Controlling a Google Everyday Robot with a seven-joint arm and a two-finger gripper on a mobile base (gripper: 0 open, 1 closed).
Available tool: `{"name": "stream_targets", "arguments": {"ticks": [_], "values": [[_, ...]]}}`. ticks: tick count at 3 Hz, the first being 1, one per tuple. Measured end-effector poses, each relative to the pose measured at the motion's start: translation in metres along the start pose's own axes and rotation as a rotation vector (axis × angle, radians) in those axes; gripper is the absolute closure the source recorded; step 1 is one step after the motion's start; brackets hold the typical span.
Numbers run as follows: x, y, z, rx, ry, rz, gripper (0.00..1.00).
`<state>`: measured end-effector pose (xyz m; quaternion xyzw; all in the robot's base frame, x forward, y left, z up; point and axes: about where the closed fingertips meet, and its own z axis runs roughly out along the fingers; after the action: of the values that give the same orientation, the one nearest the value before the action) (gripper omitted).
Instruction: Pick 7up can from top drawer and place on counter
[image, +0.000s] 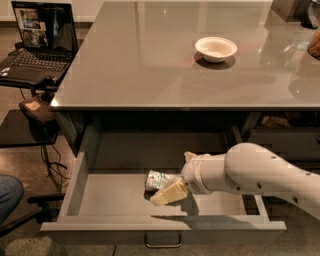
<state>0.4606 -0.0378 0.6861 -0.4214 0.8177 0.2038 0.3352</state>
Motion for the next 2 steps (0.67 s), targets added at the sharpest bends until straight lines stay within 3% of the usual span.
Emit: {"name": "stream_targets", "arguments": {"ticks": [1, 2], "values": [[-0.0110, -0.0176, -0.0010, 0.071, -0.039, -0.003, 0.00], [-0.0110, -0.0176, -0.0009, 0.071, -0.039, -0.003, 0.00]]}}
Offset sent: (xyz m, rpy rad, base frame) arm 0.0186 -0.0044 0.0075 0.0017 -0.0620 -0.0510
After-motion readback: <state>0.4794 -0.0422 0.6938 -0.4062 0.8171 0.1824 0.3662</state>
